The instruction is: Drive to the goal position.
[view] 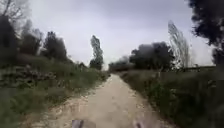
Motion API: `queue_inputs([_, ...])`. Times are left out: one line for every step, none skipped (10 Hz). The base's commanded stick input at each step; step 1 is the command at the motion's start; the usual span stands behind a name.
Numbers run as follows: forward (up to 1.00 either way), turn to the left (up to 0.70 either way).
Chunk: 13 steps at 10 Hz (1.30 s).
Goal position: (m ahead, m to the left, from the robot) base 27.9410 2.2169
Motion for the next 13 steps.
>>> queue_inputs([0.85, 0.0])
queue_inputs([0.85, -0.13])
queue_inputs([0.85, -0.33])
queue_inputs([0.85, -0.15])
queue_inputs([0.85, 0.0])
queue_inputs([0.85, 0.0])
queue_inputs([0.85, 0.0])
queue_inputs([0.85, 0.0])
queue_inputs([0.85, 0.0])
queue_inputs([0.85, 0.0])
queue_inputs([0.85, 0.0])
queue_inputs([0.85, 0.0])
queue_inputs([0.85, 0.0])
